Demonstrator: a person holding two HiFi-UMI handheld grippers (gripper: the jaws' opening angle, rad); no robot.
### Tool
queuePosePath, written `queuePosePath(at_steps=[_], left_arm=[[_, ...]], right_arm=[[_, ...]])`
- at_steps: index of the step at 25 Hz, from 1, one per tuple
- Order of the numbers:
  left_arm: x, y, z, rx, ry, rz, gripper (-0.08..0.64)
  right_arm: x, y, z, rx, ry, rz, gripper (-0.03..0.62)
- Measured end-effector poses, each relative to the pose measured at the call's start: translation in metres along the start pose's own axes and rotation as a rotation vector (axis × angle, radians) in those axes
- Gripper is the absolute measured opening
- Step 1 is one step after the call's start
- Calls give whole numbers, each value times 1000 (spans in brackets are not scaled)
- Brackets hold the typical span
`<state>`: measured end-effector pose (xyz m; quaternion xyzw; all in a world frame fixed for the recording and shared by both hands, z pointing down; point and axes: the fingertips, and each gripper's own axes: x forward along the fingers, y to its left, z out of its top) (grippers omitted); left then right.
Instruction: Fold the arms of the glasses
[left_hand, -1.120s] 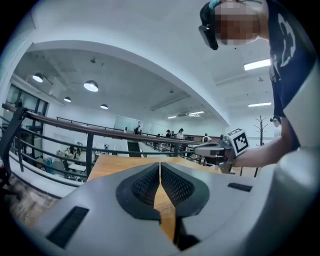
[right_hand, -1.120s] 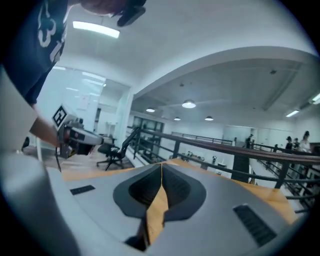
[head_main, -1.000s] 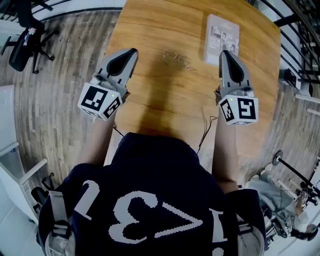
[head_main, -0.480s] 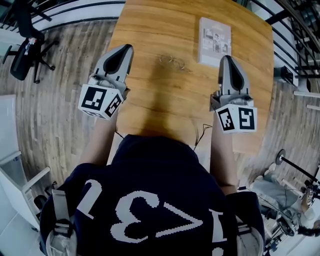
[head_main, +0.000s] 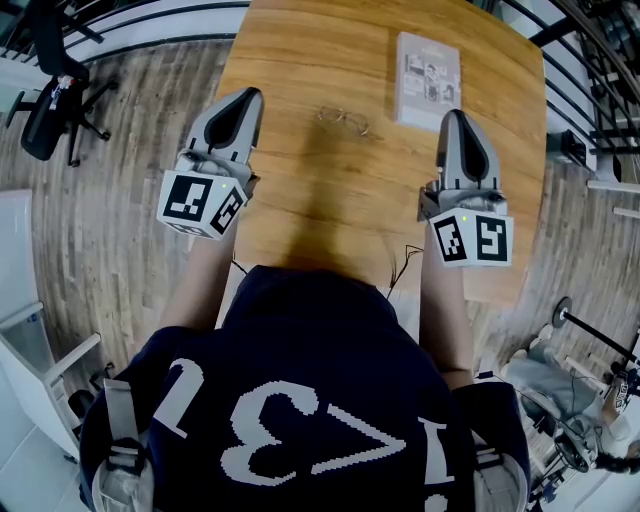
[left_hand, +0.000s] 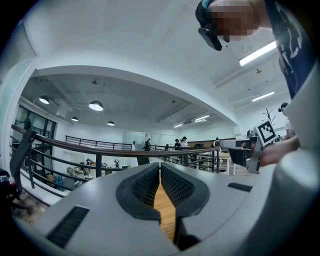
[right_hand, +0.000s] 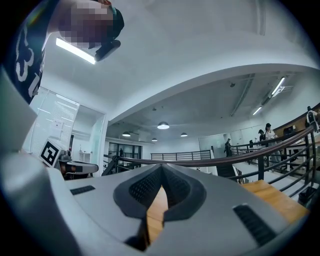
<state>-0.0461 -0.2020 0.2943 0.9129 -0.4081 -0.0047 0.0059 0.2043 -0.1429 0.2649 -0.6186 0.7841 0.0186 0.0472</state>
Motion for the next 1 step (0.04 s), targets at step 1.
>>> queuePosePath(at_steps=[1], left_arm=[[-1, 1, 0, -1, -2, 4, 21]], right_arm=[[-1, 0, 0, 1, -1, -2, 25]])
